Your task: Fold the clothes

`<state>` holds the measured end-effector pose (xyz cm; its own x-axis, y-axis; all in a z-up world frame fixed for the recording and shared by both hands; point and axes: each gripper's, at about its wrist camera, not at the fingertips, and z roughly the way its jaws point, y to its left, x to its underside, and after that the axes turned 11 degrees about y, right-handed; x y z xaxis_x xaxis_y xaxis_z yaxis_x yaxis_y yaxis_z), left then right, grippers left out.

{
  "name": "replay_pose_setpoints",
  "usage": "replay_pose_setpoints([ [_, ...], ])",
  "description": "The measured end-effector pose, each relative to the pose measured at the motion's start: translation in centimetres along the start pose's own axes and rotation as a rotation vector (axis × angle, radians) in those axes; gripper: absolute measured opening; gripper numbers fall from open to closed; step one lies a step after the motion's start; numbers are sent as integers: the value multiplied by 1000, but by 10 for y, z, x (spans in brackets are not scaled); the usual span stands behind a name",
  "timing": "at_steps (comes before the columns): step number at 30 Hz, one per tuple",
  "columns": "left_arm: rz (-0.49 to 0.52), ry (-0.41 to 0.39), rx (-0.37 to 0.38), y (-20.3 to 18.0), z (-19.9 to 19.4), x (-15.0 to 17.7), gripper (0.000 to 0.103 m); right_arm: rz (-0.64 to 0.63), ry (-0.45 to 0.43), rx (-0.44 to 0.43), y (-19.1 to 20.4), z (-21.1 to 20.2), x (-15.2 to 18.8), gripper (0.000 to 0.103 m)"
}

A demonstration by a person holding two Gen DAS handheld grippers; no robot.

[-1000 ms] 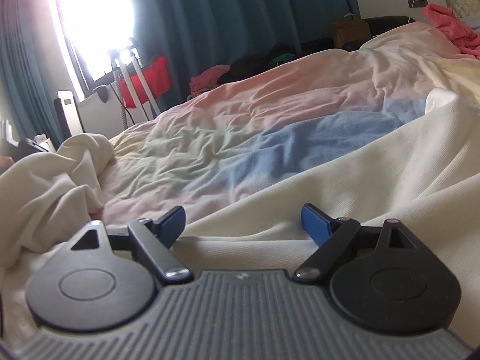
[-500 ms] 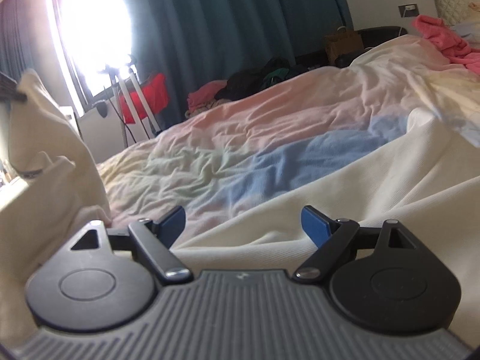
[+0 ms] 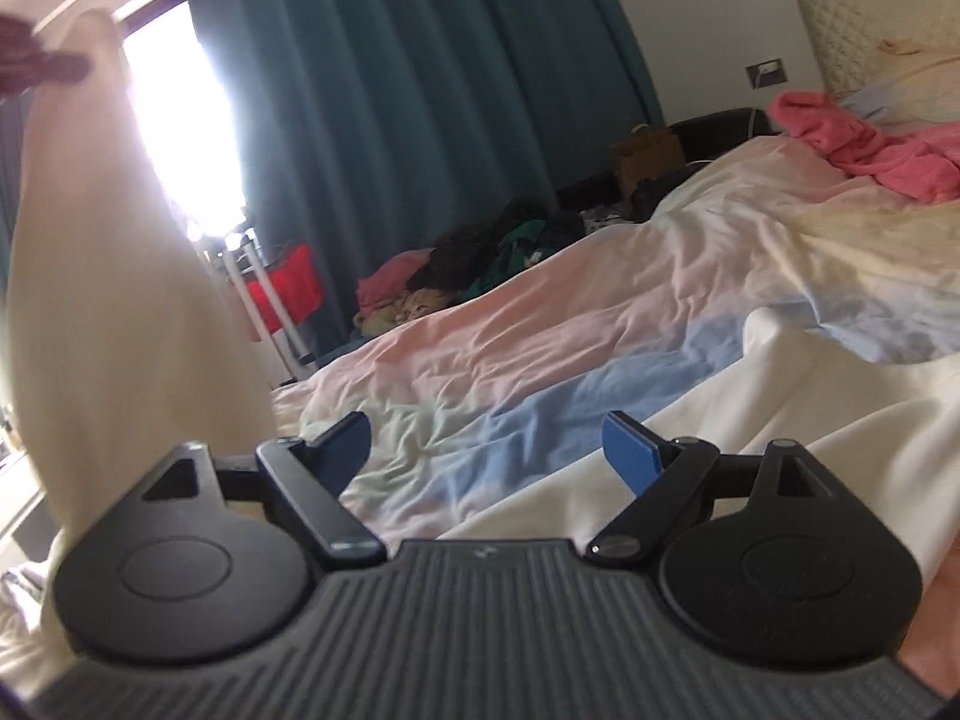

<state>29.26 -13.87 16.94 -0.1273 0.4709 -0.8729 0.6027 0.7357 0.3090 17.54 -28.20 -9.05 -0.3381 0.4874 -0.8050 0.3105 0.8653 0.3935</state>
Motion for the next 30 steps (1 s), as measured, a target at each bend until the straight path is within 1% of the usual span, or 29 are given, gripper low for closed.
replay_pose_setpoints([
  [2, 23, 15, 42, -19, 33, 1, 5, 18, 6, 4, -4, 2, 0, 85],
  [4, 30, 49, 53, -40, 77, 8, 5, 33, 18, 18, -8, 6, 0, 85],
  [6, 20, 91, 61, -52, 123, 20, 5, 53, 32, 23, -13, 12, 1, 85],
  [7, 2, 112, 66, -55, 144, 28, 6, 60, 31, 23, -16, 16, 1, 86],
  [9, -75, 155, 70, -55, 185, 47, 6, 55, 35, 31, -19, 25, 3, 86],
  [12, -183, 204, 43, -45, 230, 69, 8, 50, 54, 38, -23, 40, 7, 86],
  [14, -226, 233, 29, -35, 253, 81, 12, 49, 67, 31, -24, 49, 10, 86],
  [15, -238, 248, 25, -29, 262, 85, 16, 37, 77, 29, -24, 53, 11, 86],
  [16, -254, 267, 15, -25, 266, 88, 27, 30, 76, 27, -23, 55, 12, 85],
  [17, -270, 283, 5, -21, 267, 92, 36, 23, 74, 25, -23, 57, 12, 85],
  [18, -286, 282, -11, -17, 248, 100, 54, 17, 73, 24, -23, 59, 13, 85],
  [19, -302, 280, -27, -13, 230, 109, 64, 11, 71, 24, -22, 60, 14, 85],
  [23, -367, 273, -90, 1, 157, 143, 68, -2, 76, 16, -18, 62, 15, 85],
  [25, -399, 269, -121, 9, 120, 160, 73, -14, 71, 12, -16, 58, 15, 85],
  [29, -464, 262, -185, 24, 47, 195, 75, -49, 58, -4, -7, 50, 15, 85],
  [30, -475, 260, -206, 25, 28, 204, 77, -65, 55, -7, -4, 47, 16, 85],
])
